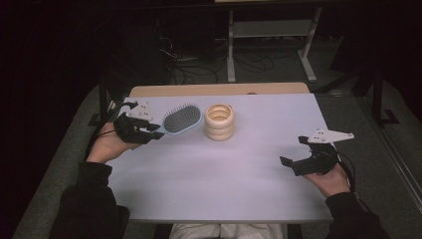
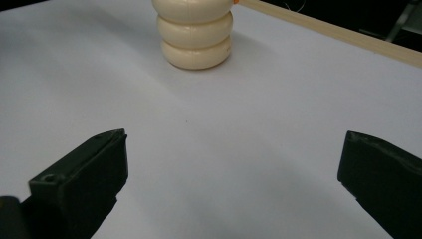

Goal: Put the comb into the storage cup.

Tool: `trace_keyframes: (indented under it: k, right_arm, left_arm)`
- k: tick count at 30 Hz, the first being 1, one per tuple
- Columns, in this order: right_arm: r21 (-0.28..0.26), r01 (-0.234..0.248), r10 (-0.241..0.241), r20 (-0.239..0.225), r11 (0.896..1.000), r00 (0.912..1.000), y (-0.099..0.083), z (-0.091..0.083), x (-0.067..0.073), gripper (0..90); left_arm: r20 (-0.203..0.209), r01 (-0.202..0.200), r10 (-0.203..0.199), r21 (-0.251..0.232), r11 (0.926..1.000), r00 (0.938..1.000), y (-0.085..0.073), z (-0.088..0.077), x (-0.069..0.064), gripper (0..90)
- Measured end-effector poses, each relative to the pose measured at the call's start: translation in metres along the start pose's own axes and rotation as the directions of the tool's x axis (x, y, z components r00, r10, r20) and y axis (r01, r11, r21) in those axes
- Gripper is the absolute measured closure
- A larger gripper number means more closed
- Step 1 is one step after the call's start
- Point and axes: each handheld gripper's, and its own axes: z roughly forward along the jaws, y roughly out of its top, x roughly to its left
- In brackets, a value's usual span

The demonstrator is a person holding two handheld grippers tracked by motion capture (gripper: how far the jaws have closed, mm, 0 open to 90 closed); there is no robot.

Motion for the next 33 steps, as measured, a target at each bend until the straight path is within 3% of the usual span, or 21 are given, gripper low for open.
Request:
trace_keyframes:
  k: [17, 19, 26, 33]
  right_arm:
    - [0.001, 0.046, -0.045, -0.075, 0.999, 0.9962, 0.038, 0.003, 0.001, 0.0]
    - [0.011, 0.041, -0.039, -0.105, 0.999, 0.9937, 0.044, 0.003, 0.000, 0.0]
    - [0.024, 0.071, -0.068, -0.122, 0.997, 0.9902, 0.064, 0.006, 0.001, 0.0]
    - [0.007, 0.097, -0.095, -0.146, 0.995, 0.9848, 0.085, 0.011, 0.007, 0.0]
  left_arm:
    - [-0.052, -0.051, 0.048, -0.058, 0.9970, 0.9975, 0.040, 0.011, -0.007, 70.2]
    - [-0.056, -0.056, 0.052, -0.061, 0.9966, 0.9971, 0.043, 0.012, -0.008, 70.2]
    - [-0.083, -0.047, 0.037, -0.121, 0.9915, 0.9959, 0.050, 0.018, -0.010, 70.2]
    - [-0.103, -0.069, 0.055, -0.133, 0.9887, 0.9932, 0.060, 0.024, -0.014, 70.2]
